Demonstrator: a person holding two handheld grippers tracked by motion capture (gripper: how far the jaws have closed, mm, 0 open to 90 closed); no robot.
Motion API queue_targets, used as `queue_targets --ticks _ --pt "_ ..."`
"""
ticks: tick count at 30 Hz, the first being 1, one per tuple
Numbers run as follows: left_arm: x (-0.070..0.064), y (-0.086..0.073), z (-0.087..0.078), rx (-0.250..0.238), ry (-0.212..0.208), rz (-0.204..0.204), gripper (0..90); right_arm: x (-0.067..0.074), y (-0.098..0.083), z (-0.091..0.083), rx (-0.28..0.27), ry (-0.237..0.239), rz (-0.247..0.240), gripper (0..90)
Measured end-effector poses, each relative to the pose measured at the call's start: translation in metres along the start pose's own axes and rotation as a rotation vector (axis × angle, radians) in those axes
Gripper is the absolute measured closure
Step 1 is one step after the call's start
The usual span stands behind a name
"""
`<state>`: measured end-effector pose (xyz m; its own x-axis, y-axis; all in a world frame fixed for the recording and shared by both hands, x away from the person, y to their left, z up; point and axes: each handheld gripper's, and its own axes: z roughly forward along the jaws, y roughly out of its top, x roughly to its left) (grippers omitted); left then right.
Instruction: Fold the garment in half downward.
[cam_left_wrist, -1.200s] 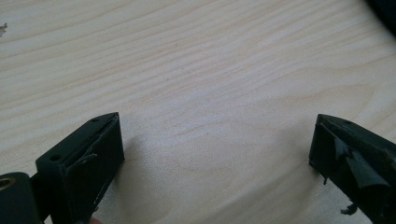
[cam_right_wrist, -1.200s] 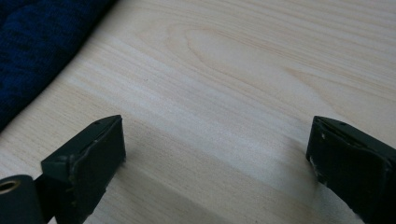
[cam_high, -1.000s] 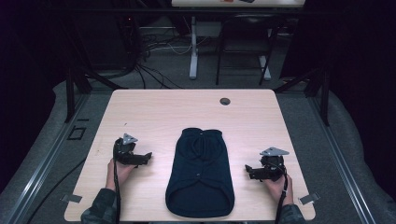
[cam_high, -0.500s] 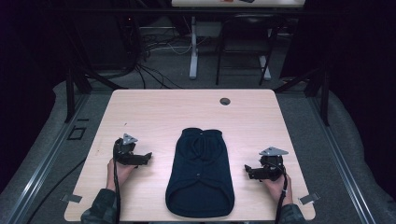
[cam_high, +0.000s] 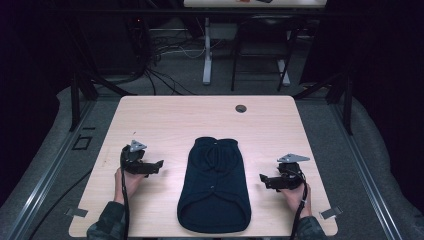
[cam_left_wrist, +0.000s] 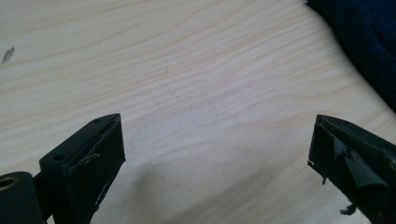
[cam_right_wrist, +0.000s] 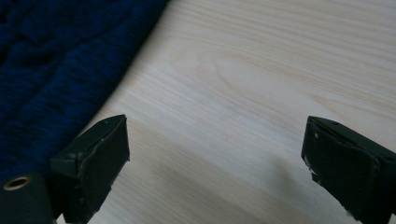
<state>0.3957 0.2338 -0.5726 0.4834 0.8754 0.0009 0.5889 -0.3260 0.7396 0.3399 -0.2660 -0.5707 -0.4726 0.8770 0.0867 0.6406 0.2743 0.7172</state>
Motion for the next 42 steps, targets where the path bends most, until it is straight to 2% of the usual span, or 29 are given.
queue_targets --ticks 1,6,10,11,13,18,23,24,26,30,33,34,36,42 --pt "-0.001 0.003 0.000 0.010 0.002 0.013 3.8 0.002 0.002 0.000 -0.004 0.010 0.007 8.2" --pt "0.004 0.017 -0.002 -0.007 -0.036 -0.003 2.7 0.010 0.014 0.004 0.013 0.029 -0.016 9.8" --pt "0.004 0.024 0.000 -0.012 -0.079 -0.047 3.8 0.016 0.023 0.005 0.010 0.050 -0.023 9.8" --pt "0.004 0.024 0.000 -0.012 -0.079 -0.047 3.7 0.016 0.023 0.005 0.010 0.050 -0.023 9.8" --pt "0.000 0.031 0.001 -0.010 -0.113 -0.043 3.8 0.017 0.030 0.007 0.010 0.060 -0.015 9.8" --pt "-0.005 0.040 0.008 -0.004 -0.132 -0.030 3.8 0.020 0.041 0.011 0.002 0.084 -0.013 9.9" --pt "-0.016 0.057 0.021 0.016 -0.159 -0.003 3.7 0.025 0.064 0.025 0.027 0.111 -0.023 10.5" --pt "-0.018 0.060 0.024 0.017 -0.166 -0.003 3.7 0.026 0.067 0.028 0.016 0.114 -0.025 11.8" --pt "-0.021 0.067 0.029 0.024 -0.172 0.009 4.2 0.028 0.075 0.034 0.032 0.111 -0.031 13.2" --pt "-0.026 0.075 0.039 0.028 -0.192 0.007 3.7 0.030 0.085 0.042 0.052 0.121 -0.028 13.3" --pt "-0.036 0.086 0.052 0.061 -0.207 0.008 1.0 0.032 0.099 0.055 0.072 0.132 -0.027 12.6" --pt "-0.039 0.089 0.056 0.068 -0.206 0.004 0.0 0.033 0.102 0.059 0.083 0.142 -0.020 12.1" --pt "-0.044 0.093 0.063 0.073 -0.219 -0.004 0.1 0.034 0.108 0.067 0.101 0.127 -0.038 8.0" --pt "-0.059 0.103 0.080 0.101 -0.228 0.026 0.0 0.038 0.119 0.091 0.153 0.133 -0.021 1.0"
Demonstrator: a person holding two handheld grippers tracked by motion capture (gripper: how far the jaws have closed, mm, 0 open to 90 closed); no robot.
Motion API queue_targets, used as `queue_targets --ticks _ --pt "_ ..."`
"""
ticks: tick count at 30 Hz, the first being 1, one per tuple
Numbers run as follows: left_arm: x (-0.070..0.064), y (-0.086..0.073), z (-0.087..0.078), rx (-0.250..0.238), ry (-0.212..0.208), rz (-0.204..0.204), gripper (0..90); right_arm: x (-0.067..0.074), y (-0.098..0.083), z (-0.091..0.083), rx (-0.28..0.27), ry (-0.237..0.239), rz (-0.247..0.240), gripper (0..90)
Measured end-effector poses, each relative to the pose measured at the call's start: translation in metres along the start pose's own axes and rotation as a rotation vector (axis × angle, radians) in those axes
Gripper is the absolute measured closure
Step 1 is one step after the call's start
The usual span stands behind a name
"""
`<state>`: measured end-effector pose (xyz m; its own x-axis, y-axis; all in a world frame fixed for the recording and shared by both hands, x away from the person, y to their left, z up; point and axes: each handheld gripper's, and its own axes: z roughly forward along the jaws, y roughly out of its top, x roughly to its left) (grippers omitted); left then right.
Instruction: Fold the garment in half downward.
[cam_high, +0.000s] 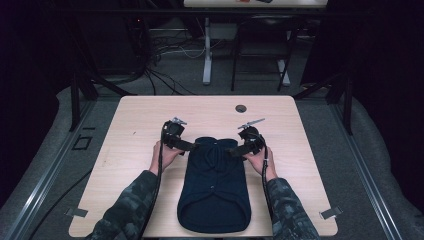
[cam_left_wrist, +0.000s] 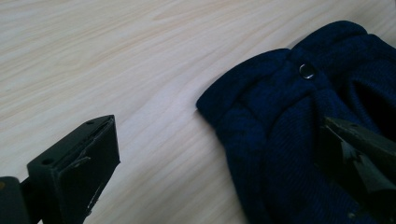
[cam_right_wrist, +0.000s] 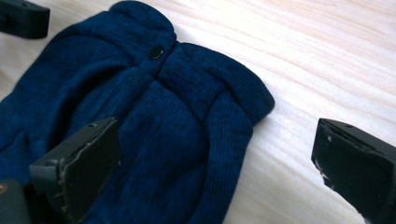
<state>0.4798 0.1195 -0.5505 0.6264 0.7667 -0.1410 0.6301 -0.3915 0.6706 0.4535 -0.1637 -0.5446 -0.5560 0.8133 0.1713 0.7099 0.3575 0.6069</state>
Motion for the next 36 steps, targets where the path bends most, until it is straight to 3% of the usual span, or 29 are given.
queue_targets --ticks 5,7,9,12,15,19,22,25,30,36 --pt "-0.007 0.005 0.015 0.040 0.008 0.025 0.1 -0.001 0.006 0.010 0.020 -0.041 -0.012 3.3" --pt "-0.010 0.006 0.021 0.052 0.007 0.040 1.5 -0.005 0.006 0.015 0.026 -0.037 0.016 5.9" --pt "-0.012 0.005 0.026 0.062 -0.007 0.055 11.5 -0.009 0.006 0.019 0.030 -0.036 0.037 14.6" --pt "-0.016 0.005 0.032 0.069 -0.005 0.055 18.2 -0.014 0.004 0.024 0.036 0.025 0.065 28.4" --pt "-0.020 0.007 0.031 0.071 -0.010 0.080 28.5 -0.015 0.003 0.026 0.029 0.032 0.075 32.2" --pt "-0.022 0.006 0.031 0.079 -0.020 0.094 37.9 -0.012 0.003 0.026 0.034 0.013 0.052 38.6" --pt "-0.020 0.004 0.032 0.081 -0.044 0.070 41.6 -0.007 0.002 0.026 0.034 -0.021 0.001 46.5" --pt "-0.022 0.005 0.031 0.095 -0.039 0.080 44.3 -0.003 0.001 0.026 0.038 -0.022 -0.003 53.0" --pt "-0.026 0.005 0.029 0.109 -0.058 0.086 56.0 -0.002 0.000 0.026 0.036 -0.004 0.002 63.1" --pt "-0.028 0.005 0.028 0.115 -0.070 0.104 65.5 0.000 0.001 0.025 0.049 -0.005 0.005 69.1"
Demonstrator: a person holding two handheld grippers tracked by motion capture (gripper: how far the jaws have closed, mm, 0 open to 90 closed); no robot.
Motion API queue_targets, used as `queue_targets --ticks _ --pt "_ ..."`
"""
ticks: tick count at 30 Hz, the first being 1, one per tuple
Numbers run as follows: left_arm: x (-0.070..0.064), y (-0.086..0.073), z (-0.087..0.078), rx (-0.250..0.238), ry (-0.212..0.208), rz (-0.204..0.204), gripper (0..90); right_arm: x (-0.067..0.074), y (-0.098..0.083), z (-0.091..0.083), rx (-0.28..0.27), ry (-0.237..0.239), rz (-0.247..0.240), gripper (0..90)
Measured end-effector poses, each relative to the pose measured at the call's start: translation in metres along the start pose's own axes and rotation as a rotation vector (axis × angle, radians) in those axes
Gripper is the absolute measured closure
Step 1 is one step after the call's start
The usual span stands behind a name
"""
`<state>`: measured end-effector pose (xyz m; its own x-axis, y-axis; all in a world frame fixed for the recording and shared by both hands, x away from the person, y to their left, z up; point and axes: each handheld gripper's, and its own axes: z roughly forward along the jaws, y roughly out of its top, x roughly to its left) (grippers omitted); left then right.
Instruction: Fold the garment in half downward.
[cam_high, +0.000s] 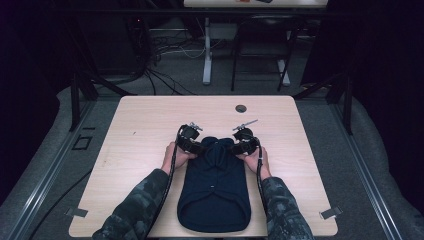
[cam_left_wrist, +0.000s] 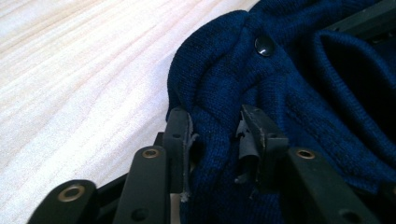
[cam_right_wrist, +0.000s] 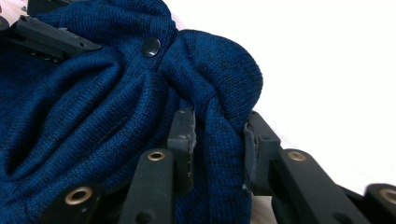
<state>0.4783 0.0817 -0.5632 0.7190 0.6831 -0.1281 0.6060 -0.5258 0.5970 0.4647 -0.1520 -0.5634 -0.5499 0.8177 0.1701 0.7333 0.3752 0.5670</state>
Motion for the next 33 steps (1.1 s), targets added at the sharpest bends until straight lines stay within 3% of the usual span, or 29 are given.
queue_targets --ticks 3,9,12,21,33 --pt "-0.001 0.001 -0.002 0.000 0.002 0.014 67.4 0.002 0.000 -0.003 -0.007 -0.004 -0.010 70.9" --pt "-0.002 0.002 -0.012 -0.033 -0.006 0.014 66.9 0.010 0.001 -0.016 -0.042 -0.029 -0.080 71.7" --pt "-0.004 0.003 -0.020 -0.047 -0.023 0.016 66.4 0.014 0.000 -0.030 -0.092 -0.030 -0.103 72.0" --pt "-0.008 0.005 -0.049 -0.097 -0.056 0.052 66.8 0.027 -0.001 -0.056 -0.187 -0.041 -0.162 72.1" --pt "-0.017 0.005 -0.076 -0.130 -0.056 0.110 66.1 0.043 -0.001 -0.081 -0.267 -0.062 -0.247 72.2"
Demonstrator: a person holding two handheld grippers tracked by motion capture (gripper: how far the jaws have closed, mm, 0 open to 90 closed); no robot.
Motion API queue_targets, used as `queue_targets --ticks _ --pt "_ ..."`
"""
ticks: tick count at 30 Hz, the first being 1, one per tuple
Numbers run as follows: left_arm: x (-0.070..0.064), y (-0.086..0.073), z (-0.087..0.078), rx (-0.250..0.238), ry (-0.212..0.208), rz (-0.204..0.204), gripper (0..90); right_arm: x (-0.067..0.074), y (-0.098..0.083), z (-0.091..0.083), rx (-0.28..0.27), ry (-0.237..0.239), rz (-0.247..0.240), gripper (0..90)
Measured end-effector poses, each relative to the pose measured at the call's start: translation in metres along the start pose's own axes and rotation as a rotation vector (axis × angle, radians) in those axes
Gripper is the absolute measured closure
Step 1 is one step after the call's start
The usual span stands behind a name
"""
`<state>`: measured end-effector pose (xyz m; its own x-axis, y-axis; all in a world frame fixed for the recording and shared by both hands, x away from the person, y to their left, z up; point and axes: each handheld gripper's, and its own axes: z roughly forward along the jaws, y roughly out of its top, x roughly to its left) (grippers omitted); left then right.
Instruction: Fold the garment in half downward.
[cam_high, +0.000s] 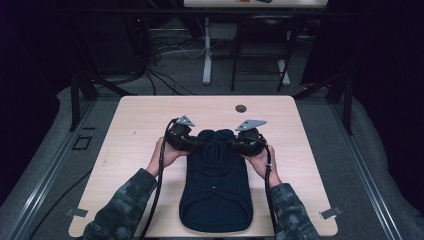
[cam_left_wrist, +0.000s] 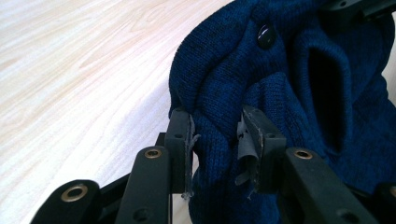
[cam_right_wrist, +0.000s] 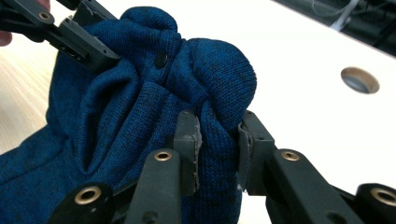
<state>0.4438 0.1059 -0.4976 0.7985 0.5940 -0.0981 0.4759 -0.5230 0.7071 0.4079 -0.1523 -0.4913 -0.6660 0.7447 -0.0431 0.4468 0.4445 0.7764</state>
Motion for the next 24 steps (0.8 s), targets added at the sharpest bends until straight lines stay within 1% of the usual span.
queue_targets --ticks 1,2,3,7,10,13,14,15,19,21,23,24 --pt "-0.001 0.000 -0.001 -0.005 -0.003 -0.001 66.3 0.001 0.001 -0.002 -0.002 0.000 -0.004 72.2" --pt "-0.001 0.001 -0.005 -0.015 -0.003 0.004 66.6 0.003 0.002 -0.005 -0.019 -0.005 -0.014 72.2" --pt "-0.002 0.001 -0.006 -0.015 -0.005 0.013 67.0 0.004 0.002 -0.006 -0.023 -0.003 -0.018 72.1" --pt "-0.005 0.004 -0.015 -0.048 0.003 0.028 68.3 0.006 0.005 -0.015 -0.051 0.004 -0.035 72.0" --pt "-0.009 0.008 -0.021 -0.072 0.020 0.055 68.8 0.007 0.008 -0.021 -0.072 0.007 -0.028 71.6" --pt "-0.014 0.011 -0.027 -0.091 0.038 0.093 69.1 0.007 0.010 -0.026 -0.083 0.012 -0.024 70.9" --pt "-0.015 0.012 -0.029 -0.100 0.033 0.102 69.2 0.007 0.010 -0.027 -0.081 0.019 -0.020 70.7" --pt "-0.016 0.012 -0.030 -0.109 0.028 0.112 69.2 0.006 0.011 -0.029 -0.079 0.016 -0.019 70.3" --pt "-0.018 0.014 -0.034 -0.124 0.024 0.124 69.3 0.006 0.012 -0.034 -0.086 0.020 -0.015 70.1" --pt "-0.019 0.015 -0.037 -0.129 0.029 0.134 69.3 0.007 0.013 -0.036 -0.092 0.014 -0.023 70.2" --pt "-0.021 0.016 -0.040 -0.144 0.040 0.145 69.3 0.009 0.014 -0.039 -0.104 0.002 -0.036 70.6" --pt "-0.022 0.016 -0.041 -0.150 0.035 0.149 69.3 0.010 0.014 -0.040 -0.114 -0.006 -0.045 71.0"
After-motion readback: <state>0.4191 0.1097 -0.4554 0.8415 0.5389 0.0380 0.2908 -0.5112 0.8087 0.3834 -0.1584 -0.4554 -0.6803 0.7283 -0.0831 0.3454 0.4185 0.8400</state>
